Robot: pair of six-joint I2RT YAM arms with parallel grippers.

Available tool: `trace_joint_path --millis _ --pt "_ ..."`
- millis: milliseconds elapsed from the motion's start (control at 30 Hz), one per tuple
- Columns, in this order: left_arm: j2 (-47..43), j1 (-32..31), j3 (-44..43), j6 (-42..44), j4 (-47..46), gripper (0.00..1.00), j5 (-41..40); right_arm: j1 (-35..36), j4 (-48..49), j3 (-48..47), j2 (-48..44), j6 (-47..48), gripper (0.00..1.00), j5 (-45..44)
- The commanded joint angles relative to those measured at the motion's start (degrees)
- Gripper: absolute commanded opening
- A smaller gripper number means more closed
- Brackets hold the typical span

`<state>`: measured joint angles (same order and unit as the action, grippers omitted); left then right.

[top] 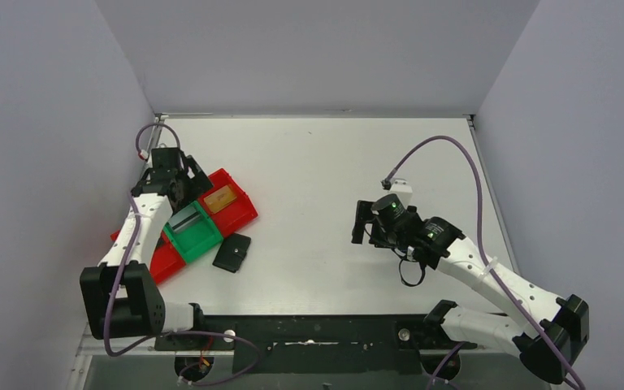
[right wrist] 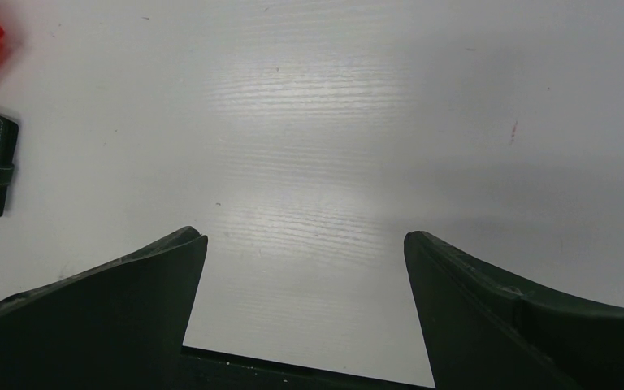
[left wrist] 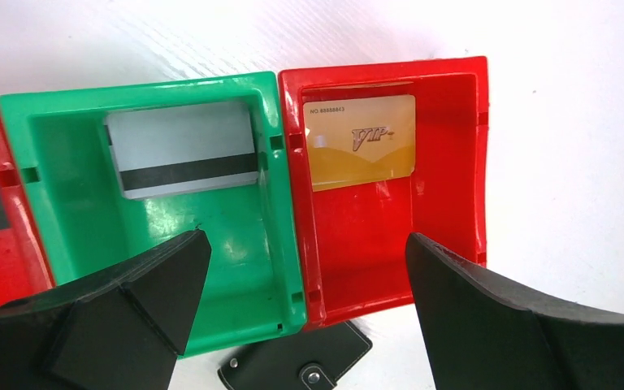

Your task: Take the credit cards out of the card holder

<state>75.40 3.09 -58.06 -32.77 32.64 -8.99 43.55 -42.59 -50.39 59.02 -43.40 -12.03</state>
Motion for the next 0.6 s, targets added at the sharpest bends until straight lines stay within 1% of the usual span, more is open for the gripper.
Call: trace_joint_path --millis 0,167,367,567 --pt "3.7 0.2 -3.5 -0.4 -4.7 0.93 2.6 -0.5 1.3 -0.7 1.2 -0.4 0.98 -1.6" --pt "6.0 0.2 -3.1 0.0 -6.5 0.93 1.3 -0.5 0.7 -1.1 2.4 -0.1 0.98 -1.6" --pt "8.7 -0.2 -2.4 4.1 -10.2 0.89 8.1 -0.5 0.6 -0.8 2.7 -0.2 0.98 -1.8" --pt "10.2 -1.8 -1.9 6.4 -11.1 0.86 9.1 -0.5 0.5 -0.8 2.8 -0.3 0.98 -1.6"
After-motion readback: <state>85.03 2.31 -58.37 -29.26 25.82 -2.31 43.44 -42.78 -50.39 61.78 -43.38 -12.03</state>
